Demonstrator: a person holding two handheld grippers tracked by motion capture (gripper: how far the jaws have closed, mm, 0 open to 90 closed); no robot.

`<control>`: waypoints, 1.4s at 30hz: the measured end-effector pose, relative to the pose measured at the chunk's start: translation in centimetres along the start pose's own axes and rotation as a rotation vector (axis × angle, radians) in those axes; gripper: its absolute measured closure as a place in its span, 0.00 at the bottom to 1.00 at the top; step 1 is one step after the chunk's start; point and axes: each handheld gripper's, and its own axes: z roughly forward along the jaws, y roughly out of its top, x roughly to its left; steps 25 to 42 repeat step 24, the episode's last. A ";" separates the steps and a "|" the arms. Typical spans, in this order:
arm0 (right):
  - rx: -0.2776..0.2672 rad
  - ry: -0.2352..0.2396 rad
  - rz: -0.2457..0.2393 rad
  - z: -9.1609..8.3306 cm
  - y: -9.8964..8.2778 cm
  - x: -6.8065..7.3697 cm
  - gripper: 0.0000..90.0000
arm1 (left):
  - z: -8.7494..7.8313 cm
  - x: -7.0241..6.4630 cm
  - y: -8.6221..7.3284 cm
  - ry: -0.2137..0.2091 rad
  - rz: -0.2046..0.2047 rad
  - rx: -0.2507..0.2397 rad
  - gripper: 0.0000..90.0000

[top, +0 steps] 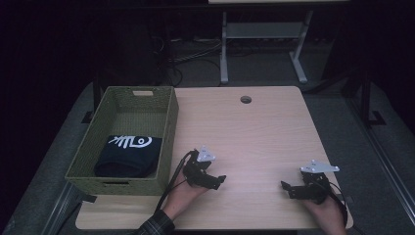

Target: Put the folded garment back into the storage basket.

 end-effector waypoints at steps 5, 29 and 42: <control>0.000 0.000 0.000 0.0 0.0 0.0 0.11 | 1.0 -0.5 -0.5 0.034 0.033 0.040 0.15; 0.001 0.002 0.000 0.0 0.0 0.0 0.11 | 1.3 0.2 -1.5 0.034 0.044 -0.018 0.14; 0.001 0.002 0.000 0.0 0.0 0.0 0.11 | 1.3 0.2 -1.5 0.034 0.044 -0.018 0.14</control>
